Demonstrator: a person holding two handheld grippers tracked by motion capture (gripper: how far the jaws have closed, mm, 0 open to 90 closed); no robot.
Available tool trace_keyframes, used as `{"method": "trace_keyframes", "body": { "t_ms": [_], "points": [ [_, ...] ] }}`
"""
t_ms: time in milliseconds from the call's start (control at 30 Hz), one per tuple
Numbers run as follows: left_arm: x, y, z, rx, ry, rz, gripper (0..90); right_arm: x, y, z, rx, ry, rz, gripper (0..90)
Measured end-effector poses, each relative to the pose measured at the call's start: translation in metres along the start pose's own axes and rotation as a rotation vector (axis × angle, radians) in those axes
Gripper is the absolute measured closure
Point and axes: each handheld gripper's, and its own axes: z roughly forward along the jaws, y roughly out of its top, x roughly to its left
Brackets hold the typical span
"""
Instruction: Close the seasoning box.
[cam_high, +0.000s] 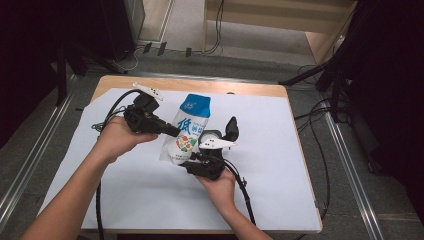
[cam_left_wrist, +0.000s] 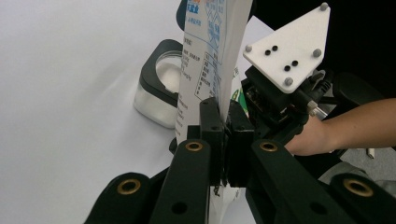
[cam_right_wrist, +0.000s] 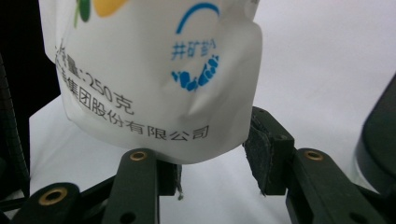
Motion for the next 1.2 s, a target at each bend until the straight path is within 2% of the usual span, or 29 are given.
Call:
{"method": "trace_keyframes", "body": {
  "t_ms": [367, 533, 633, 700, 733, 833, 933, 1100, 1200],
  "points": [
    [-0.005, -0.010, -0.009, -0.011, -0.014, 0.021, 89.7, -0.005, 0.003, -0.006, -0.019, -0.012, 0.012, 60.1],
    [-0.006, -0.016, -0.013, -0.067, -0.006, 0.029, 90.0, 0.002, 0.005, -0.004, 0.002, -0.008, -0.028, 59.8],
    [-0.006, -0.018, -0.020, -0.104, -0.008, 0.025, 90.0, 0.003, 0.005, -0.006, 0.010, 0.008, -0.019, 59.3],
    [-0.005, -0.021, -0.026, -0.126, 0.011, 0.025, 90.0, 0.004, 0.005, -0.008, 0.022, 0.009, -0.027, 59.2],
    [-0.005, -0.023, -0.029, -0.136, 0.034, 0.025, 90.0, 0.004, 0.005, -0.010, 0.028, 0.008, -0.032, 59.1],
    [0.001, -0.034, -0.036, -0.161, 0.089, 0.005, 90.0, 0.006, 0.006, -0.018, 0.041, -0.007, -0.072, 58.9],
    [0.011, -0.047, -0.038, -0.182, 0.132, -0.034, 90.0, 0.006, 0.006, -0.031, 0.050, -0.010, -0.084, 58.3],
    [0.030, -0.064, -0.034, -0.219, 0.145, -0.100, 90.0, -0.002, 0.006, -0.050, 0.034, 0.002, -0.082, 56.8],
    [0.039, -0.070, -0.030, -0.227, 0.174, -0.128, 90.0, -0.005, 0.006, -0.059, 0.035, 0.002, -0.098, 56.6]
  ]
}}
